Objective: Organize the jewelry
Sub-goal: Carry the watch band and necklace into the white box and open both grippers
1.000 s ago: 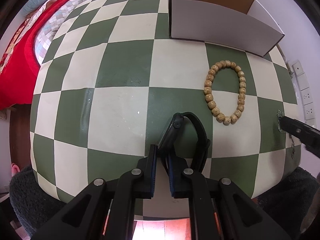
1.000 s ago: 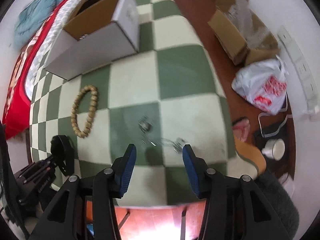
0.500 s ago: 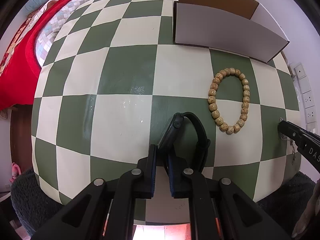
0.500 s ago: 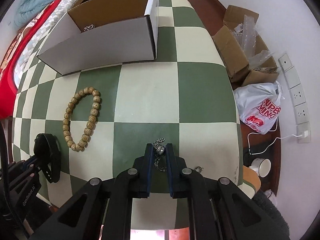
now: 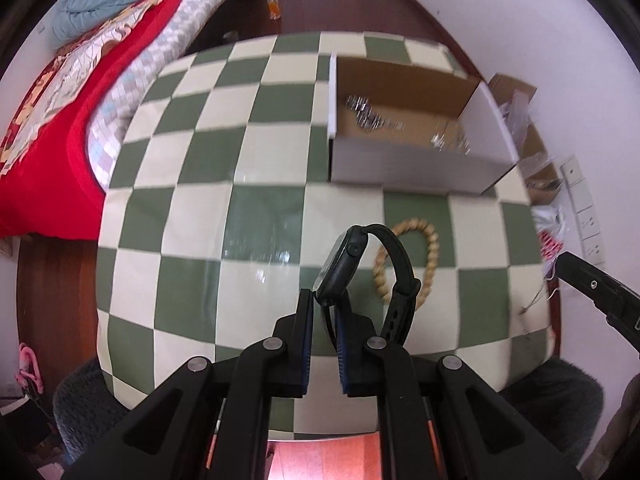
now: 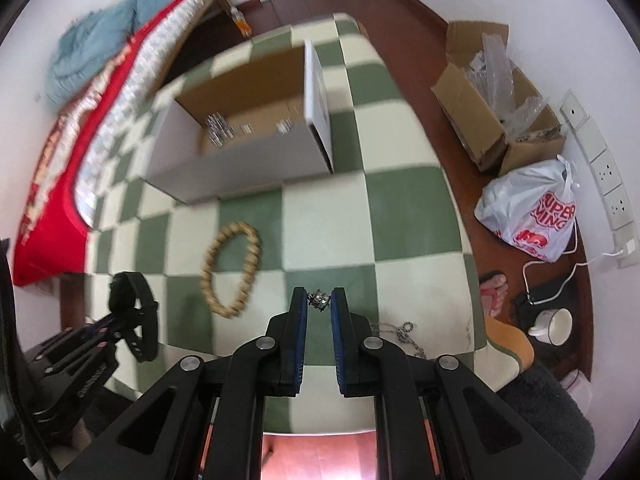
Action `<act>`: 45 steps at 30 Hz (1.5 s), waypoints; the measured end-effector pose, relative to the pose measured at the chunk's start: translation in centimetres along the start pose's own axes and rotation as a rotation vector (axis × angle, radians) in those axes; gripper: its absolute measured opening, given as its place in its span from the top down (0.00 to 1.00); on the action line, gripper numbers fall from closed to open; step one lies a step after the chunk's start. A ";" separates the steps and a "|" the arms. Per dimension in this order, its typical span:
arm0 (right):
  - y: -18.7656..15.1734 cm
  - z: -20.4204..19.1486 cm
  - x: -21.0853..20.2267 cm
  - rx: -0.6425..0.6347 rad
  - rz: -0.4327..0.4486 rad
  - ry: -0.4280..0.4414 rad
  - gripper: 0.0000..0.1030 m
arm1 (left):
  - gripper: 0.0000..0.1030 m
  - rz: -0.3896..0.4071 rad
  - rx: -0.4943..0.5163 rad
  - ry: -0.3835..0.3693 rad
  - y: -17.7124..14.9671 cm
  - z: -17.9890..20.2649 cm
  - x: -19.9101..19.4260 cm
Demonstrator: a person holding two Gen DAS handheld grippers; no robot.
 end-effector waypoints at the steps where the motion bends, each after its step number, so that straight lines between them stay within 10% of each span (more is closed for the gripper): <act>1: 0.4 -0.2 -0.7 0.002 0.011 0.009 0.88 | 0.93 0.008 -0.002 -0.008 0.5 0.1 -0.6; 33: 15.7 -7.7 -14.3 -0.113 0.281 0.028 0.88 | 0.93 0.066 -0.028 -0.088 15.1 1.6 -4.2; 45: 17.9 -7.2 -3.7 -0.066 0.078 0.024 0.88 | 0.90 -0.099 -0.064 -0.195 19.0 1.9 1.8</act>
Point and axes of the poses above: each gripper's, at about its wrist camera, not at the fingertips, and x roughly the way its jaws point, z to its right, y to its top, the point moved 4 cm from there along x, roughly the way its jaws point, and after that the axes turned 3 degrees about -y, right-handed, at the moved point
